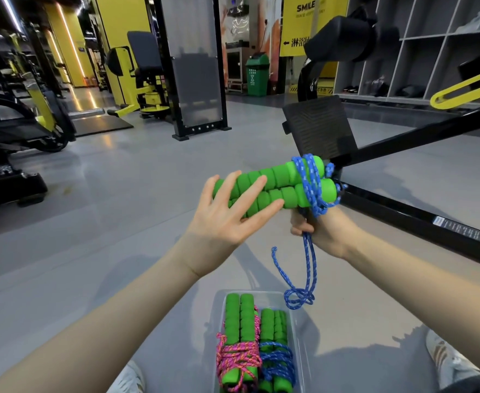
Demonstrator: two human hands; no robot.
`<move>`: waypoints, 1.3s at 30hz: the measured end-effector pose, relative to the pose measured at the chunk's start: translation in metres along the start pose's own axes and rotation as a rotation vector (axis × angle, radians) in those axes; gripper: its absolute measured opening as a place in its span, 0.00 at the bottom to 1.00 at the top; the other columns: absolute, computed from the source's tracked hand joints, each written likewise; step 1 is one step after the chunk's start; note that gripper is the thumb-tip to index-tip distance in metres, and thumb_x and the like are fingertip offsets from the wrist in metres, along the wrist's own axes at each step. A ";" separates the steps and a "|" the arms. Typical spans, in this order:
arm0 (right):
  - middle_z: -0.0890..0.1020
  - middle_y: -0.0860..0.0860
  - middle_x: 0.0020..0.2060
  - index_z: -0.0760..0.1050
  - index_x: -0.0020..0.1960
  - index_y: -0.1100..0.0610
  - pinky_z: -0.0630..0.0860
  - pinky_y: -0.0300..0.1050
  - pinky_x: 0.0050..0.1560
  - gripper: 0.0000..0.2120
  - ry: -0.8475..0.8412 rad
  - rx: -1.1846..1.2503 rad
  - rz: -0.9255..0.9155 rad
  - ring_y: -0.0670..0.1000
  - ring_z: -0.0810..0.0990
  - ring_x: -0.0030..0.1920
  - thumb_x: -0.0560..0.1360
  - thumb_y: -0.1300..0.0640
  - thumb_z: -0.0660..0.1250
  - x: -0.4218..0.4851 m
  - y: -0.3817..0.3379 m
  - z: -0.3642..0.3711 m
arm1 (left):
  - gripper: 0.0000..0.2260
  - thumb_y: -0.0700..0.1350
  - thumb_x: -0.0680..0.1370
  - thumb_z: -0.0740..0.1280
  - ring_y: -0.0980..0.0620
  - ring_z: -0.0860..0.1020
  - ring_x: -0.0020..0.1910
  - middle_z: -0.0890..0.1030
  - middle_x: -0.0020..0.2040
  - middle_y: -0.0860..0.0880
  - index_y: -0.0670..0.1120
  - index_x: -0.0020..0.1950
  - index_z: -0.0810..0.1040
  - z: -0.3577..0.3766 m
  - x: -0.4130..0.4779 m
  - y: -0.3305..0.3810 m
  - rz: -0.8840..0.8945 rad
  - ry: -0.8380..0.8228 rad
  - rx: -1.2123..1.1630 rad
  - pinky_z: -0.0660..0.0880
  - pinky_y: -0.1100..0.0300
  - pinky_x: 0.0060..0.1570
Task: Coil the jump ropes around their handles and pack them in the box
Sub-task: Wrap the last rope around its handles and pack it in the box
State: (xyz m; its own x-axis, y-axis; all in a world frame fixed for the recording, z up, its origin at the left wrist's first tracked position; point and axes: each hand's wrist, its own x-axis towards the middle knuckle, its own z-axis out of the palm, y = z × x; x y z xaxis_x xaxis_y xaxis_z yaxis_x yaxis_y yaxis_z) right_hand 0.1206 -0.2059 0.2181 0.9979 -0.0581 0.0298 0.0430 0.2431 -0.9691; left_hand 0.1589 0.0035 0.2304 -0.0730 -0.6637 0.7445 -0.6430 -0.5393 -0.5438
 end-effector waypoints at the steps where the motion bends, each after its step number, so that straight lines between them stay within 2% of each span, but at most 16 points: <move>1: 0.62 0.51 0.22 0.70 0.39 0.59 0.62 0.41 0.29 0.12 -0.018 -0.038 0.022 0.47 0.57 0.22 0.79 0.61 0.53 -0.004 0.000 0.010 | 0.19 0.33 0.80 0.54 0.31 0.77 0.51 0.78 0.61 0.37 0.47 0.64 0.76 0.002 -0.003 -0.004 -0.011 -0.028 0.025 0.73 0.40 0.50; 3: 0.65 0.52 0.22 0.71 0.47 0.61 0.63 0.41 0.28 0.14 0.013 -0.142 0.071 0.47 0.59 0.20 0.81 0.56 0.50 -0.007 0.006 0.015 | 0.21 0.33 0.79 0.51 0.31 0.77 0.51 0.78 0.61 0.37 0.46 0.64 0.78 0.008 -0.013 -0.013 -0.033 -0.096 0.074 0.73 0.41 0.50; 6: 0.70 0.54 0.25 0.70 0.58 0.59 0.68 0.43 0.29 0.12 -0.080 -0.254 0.201 0.49 0.65 0.21 0.82 0.55 0.52 -0.010 0.005 0.021 | 0.23 0.33 0.77 0.49 0.31 0.77 0.51 0.77 0.61 0.37 0.46 0.65 0.74 0.013 -0.027 -0.023 -0.052 -0.181 0.137 0.72 0.42 0.48; 9: 0.74 0.53 0.26 0.68 0.62 0.54 0.78 0.45 0.34 0.11 -0.261 -0.356 0.328 0.51 0.75 0.24 0.81 0.57 0.56 -0.016 -0.006 0.027 | 0.24 0.33 0.79 0.46 0.31 0.78 0.48 0.79 0.58 0.36 0.45 0.62 0.79 0.014 -0.037 -0.027 -0.055 -0.221 0.158 0.73 0.42 0.45; 12: 0.74 0.52 0.26 0.68 0.64 0.52 0.80 0.48 0.42 0.13 -0.406 -0.574 0.382 0.54 0.80 0.29 0.80 0.58 0.59 -0.021 -0.019 0.027 | 0.26 0.33 0.80 0.44 0.31 0.78 0.45 0.79 0.57 0.35 0.44 0.59 0.81 0.017 -0.052 -0.032 -0.040 -0.271 0.155 0.73 0.42 0.43; 15: 0.70 0.50 0.22 0.72 0.59 0.58 0.77 0.51 0.46 0.10 -0.482 -0.749 0.299 0.51 0.76 0.23 0.79 0.59 0.60 -0.024 -0.038 0.026 | 0.25 0.32 0.78 0.45 0.31 0.77 0.46 0.78 0.58 0.35 0.44 0.61 0.79 0.019 -0.070 -0.038 0.003 -0.327 0.155 0.72 0.41 0.44; 19: 0.63 0.44 0.20 0.78 0.48 0.63 0.71 0.38 0.30 0.10 -0.379 -0.912 0.077 0.45 0.62 0.21 0.77 0.55 0.64 -0.024 -0.065 0.023 | 0.21 0.32 0.75 0.55 0.32 0.77 0.48 0.78 0.59 0.36 0.46 0.63 0.72 0.016 -0.077 -0.033 0.109 -0.353 0.104 0.73 0.40 0.47; 22: 0.66 0.43 0.22 0.76 0.36 0.60 0.63 0.34 0.27 0.15 -0.251 -0.969 -0.098 0.44 0.62 0.24 0.74 0.50 0.68 -0.020 -0.073 0.017 | 0.17 0.38 0.82 0.48 0.32 0.77 0.51 0.78 0.61 0.38 0.49 0.66 0.69 0.016 -0.070 -0.020 0.215 -0.331 0.030 0.73 0.38 0.50; 24: 0.68 0.46 0.23 0.71 0.31 0.61 0.62 0.37 0.29 0.20 -0.172 -0.946 -0.196 0.48 0.63 0.27 0.73 0.48 0.68 -0.015 -0.072 0.011 | 0.16 0.39 0.84 0.50 0.31 0.77 0.53 0.77 0.63 0.38 0.50 0.68 0.67 0.019 -0.065 -0.010 0.281 -0.304 -0.012 0.73 0.36 0.52; 26: 0.64 0.50 0.24 0.66 0.29 0.62 0.61 0.41 0.31 0.23 -0.120 -0.876 -0.235 0.50 0.62 0.29 0.73 0.48 0.68 -0.011 -0.070 0.003 | 0.18 0.39 0.81 0.60 0.31 0.75 0.57 0.74 0.65 0.38 0.51 0.70 0.66 0.020 -0.056 0.002 0.320 -0.266 -0.055 0.70 0.34 0.56; 29: 0.59 0.50 0.24 0.60 0.28 0.57 0.63 0.35 0.28 0.23 -0.096 -0.748 -0.222 0.47 0.60 0.25 0.72 0.48 0.67 -0.011 -0.065 -0.008 | 0.21 0.39 0.79 0.63 0.32 0.72 0.59 0.70 0.67 0.40 0.52 0.69 0.66 0.014 -0.038 0.022 0.310 -0.172 -0.110 0.68 0.35 0.58; 32: 0.63 0.47 0.20 0.62 0.26 0.56 0.63 0.34 0.24 0.22 -0.008 -0.502 -0.032 0.44 0.62 0.19 0.73 0.48 0.66 -0.005 -0.052 -0.024 | 0.20 0.38 0.79 0.64 0.32 0.70 0.61 0.68 0.68 0.40 0.52 0.68 0.67 0.009 -0.019 0.028 0.243 -0.081 -0.113 0.67 0.35 0.59; 34: 0.70 0.45 0.18 0.69 0.27 0.51 0.67 0.34 0.26 0.18 0.005 -0.465 0.036 0.42 0.70 0.19 0.71 0.46 0.68 -0.001 -0.038 -0.033 | 0.22 0.34 0.77 0.65 0.33 0.71 0.60 0.68 0.67 0.40 0.51 0.67 0.68 0.007 -0.012 0.026 0.189 -0.031 -0.087 0.67 0.36 0.59; 36: 0.74 0.45 0.18 0.70 0.33 0.52 0.70 0.30 0.27 0.14 0.112 -0.475 0.030 0.43 0.75 0.25 0.78 0.58 0.63 -0.004 -0.028 -0.034 | 0.20 0.32 0.79 0.60 0.33 0.73 0.58 0.70 0.65 0.40 0.50 0.66 0.70 0.005 -0.007 0.021 0.114 0.015 -0.061 0.69 0.37 0.58; 38: 0.71 0.45 0.20 0.68 0.31 0.53 0.67 0.30 0.23 0.21 0.152 -0.409 -0.007 0.42 0.68 0.26 0.79 0.68 0.55 -0.009 -0.021 -0.023 | 0.18 0.33 0.80 0.59 0.33 0.75 0.56 0.72 0.65 0.39 0.50 0.65 0.71 0.005 -0.004 0.015 0.014 0.050 -0.042 0.71 0.38 0.55; 39: 0.67 0.44 0.21 0.66 0.28 0.52 0.65 0.34 0.23 0.22 0.110 -0.341 -0.037 0.42 0.64 0.23 0.78 0.66 0.56 -0.010 -0.017 -0.018 | 0.19 0.33 0.78 0.62 0.33 0.76 0.55 0.74 0.64 0.38 0.49 0.65 0.72 0.007 -0.004 0.011 -0.027 0.063 -0.030 0.72 0.38 0.54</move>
State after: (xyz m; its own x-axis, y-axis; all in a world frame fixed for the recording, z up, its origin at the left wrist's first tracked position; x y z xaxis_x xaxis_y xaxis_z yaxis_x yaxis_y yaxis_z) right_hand 0.1094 -0.2272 0.2294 0.9838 -0.1696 0.0573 0.0412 -0.0972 -0.9944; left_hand 0.1575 -0.0034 0.2188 -0.1028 -0.6144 0.7823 -0.6677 -0.5403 -0.5121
